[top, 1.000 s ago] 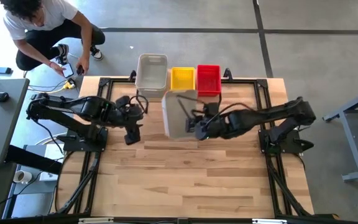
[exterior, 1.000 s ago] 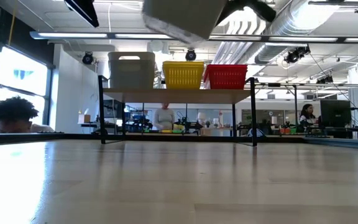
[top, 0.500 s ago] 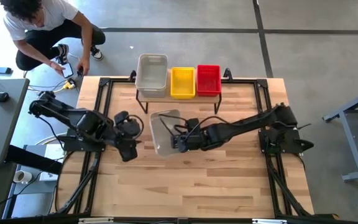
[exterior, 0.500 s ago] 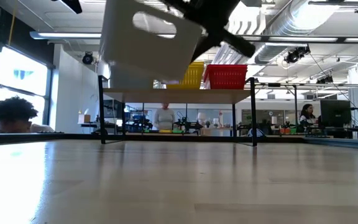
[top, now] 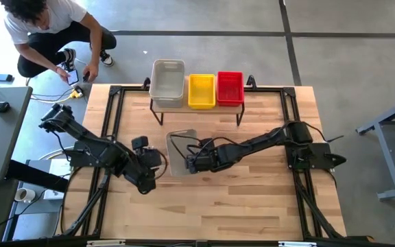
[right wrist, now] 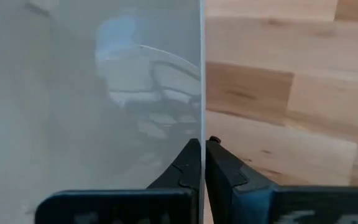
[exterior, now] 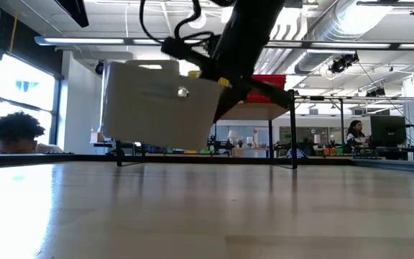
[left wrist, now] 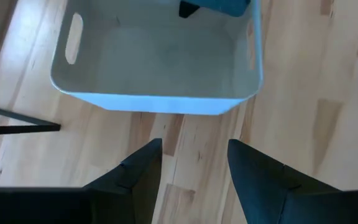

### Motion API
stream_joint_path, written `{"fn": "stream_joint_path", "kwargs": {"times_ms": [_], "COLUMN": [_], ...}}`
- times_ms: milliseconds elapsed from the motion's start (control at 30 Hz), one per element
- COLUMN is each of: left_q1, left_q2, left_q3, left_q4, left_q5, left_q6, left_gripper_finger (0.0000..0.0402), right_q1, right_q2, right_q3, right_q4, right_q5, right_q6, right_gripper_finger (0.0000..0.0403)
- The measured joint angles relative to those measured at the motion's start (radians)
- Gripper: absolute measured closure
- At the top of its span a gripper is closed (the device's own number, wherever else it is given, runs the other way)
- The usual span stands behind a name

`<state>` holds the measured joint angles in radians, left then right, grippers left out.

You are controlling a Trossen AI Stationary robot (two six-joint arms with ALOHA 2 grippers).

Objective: Stack baskets on shelf by color
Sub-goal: Stack the gray bin on top of the other gray bin on the shelf

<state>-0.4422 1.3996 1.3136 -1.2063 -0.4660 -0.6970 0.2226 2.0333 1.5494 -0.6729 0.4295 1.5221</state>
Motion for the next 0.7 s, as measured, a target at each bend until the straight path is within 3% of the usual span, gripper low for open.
{"fn": "stream_joint_path", "kwargs": {"times_ms": [700], "left_q1": [-0.062], "left_q2": [0.102], "left_q3": [0.0], "left_q4": [0.092], "left_q5": [-0.014], "left_q6": [-0.036], "left_gripper_finger": [0.0229], "right_q1": [-0.025], "right_q2": [0.062], "right_q3": [-0.001], "right_q4": [-0.018], "right_q5": [-0.11], "right_q6": [0.006], "right_gripper_finger": [0.0403]}}
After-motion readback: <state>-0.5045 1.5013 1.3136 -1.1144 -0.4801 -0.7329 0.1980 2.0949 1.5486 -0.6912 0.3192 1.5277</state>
